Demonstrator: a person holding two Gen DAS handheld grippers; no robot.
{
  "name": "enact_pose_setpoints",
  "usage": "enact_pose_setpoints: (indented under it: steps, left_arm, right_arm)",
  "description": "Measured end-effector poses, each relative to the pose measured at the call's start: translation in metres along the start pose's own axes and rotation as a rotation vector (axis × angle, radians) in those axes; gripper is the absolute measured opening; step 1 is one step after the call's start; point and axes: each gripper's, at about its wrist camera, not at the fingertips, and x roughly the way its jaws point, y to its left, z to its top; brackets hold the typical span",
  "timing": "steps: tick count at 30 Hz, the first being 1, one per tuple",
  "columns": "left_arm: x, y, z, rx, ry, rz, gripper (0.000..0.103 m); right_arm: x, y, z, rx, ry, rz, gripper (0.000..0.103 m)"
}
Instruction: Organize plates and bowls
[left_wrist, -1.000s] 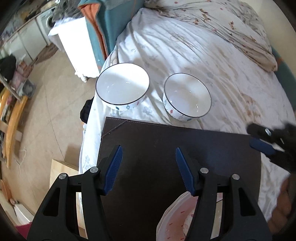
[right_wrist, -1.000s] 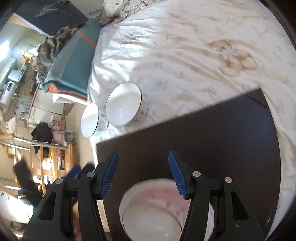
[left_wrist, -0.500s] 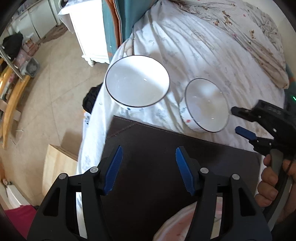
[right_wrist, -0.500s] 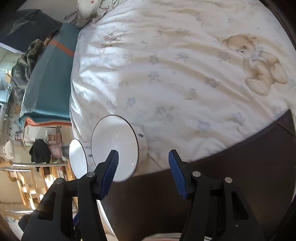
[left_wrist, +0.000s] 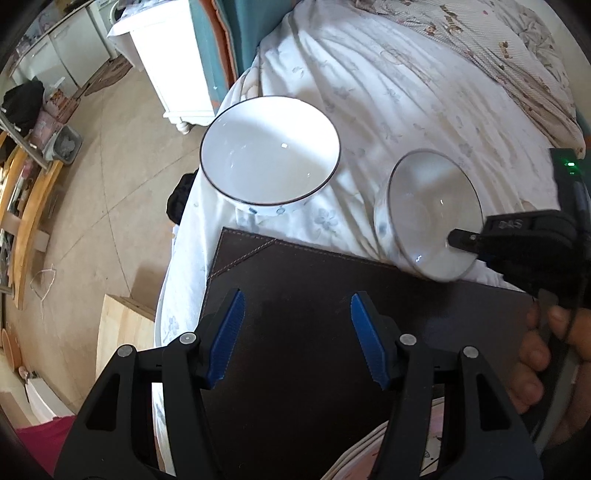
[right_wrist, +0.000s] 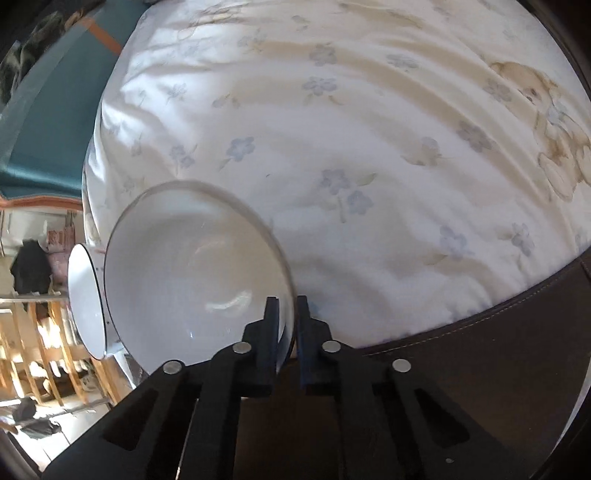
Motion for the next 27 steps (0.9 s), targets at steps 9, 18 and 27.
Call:
enact_pose_setpoints:
  steps: [9,18,27]
  left_arm:
    - [-0.004,-0.002,0.008,-0.037,-0.012,-0.116,0.057]
    - [0.009,-0.026,0.010,0.007,0.096,-0.188,0.056]
    - [0.021,-0.054,0.013,0.107,0.143,-0.238,0.056]
  right_arm:
    - [-0.041,-0.025,-0.025,-0.027,0.015,0.097,0.007]
    - [-0.034,-0.042,-0.063,-0.105,0.067,0.104,0.008]
    - [-0.026,-0.052,-0.066,-0.099,0.055,0.115,0.008]
